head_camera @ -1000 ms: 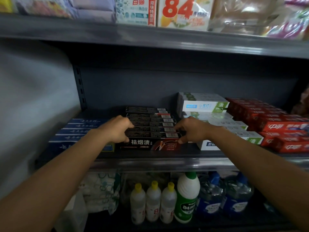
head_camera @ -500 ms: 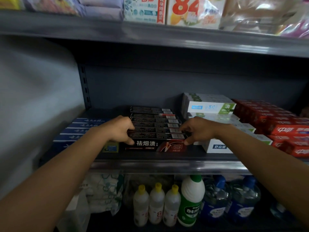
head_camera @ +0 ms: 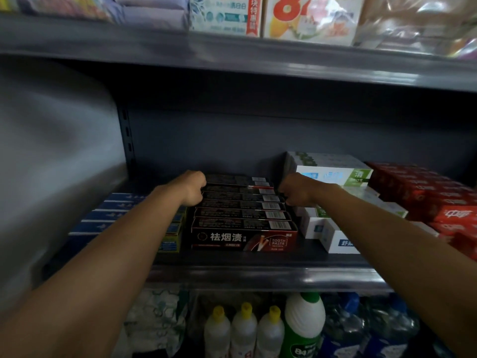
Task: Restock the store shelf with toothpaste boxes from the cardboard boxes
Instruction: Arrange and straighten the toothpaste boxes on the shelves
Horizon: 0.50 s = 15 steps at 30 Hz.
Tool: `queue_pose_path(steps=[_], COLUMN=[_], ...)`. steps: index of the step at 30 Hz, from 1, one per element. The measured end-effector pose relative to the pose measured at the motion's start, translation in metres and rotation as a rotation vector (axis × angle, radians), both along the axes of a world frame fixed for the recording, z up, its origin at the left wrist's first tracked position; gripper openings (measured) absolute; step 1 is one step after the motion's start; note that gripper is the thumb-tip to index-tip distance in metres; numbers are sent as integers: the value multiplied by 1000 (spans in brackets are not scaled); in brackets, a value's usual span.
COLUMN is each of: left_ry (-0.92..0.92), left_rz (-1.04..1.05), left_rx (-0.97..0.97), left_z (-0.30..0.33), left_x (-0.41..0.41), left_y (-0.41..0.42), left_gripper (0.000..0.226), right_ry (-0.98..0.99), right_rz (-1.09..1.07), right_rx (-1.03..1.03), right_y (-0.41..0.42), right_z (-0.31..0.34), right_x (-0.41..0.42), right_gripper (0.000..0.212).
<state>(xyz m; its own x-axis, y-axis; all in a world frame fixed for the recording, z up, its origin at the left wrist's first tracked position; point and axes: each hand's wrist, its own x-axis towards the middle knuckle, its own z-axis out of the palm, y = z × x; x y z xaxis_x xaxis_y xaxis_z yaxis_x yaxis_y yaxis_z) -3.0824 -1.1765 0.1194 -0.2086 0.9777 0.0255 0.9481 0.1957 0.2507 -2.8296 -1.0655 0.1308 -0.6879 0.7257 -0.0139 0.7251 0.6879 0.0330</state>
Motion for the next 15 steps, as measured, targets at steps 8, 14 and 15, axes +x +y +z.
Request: queue_pose_path(steps=[8,14,15], left_ry=[13,13,13], left_rz=[-6,-17,-15], left_rx=[16,8,13], left_z=[-11,-13,-13], left_x=[-1,-5,-5], left_y=[15,18,19], left_gripper=[35,31,32], right_ry=[35,0,-13], right_rz=[-19,30,35], right_rx=[-19,-2,-3], right_y=[16,20,21], right_z=[-10,-10,-9], right_x=[-12,-13,-12], right_gripper=[20,24,23])
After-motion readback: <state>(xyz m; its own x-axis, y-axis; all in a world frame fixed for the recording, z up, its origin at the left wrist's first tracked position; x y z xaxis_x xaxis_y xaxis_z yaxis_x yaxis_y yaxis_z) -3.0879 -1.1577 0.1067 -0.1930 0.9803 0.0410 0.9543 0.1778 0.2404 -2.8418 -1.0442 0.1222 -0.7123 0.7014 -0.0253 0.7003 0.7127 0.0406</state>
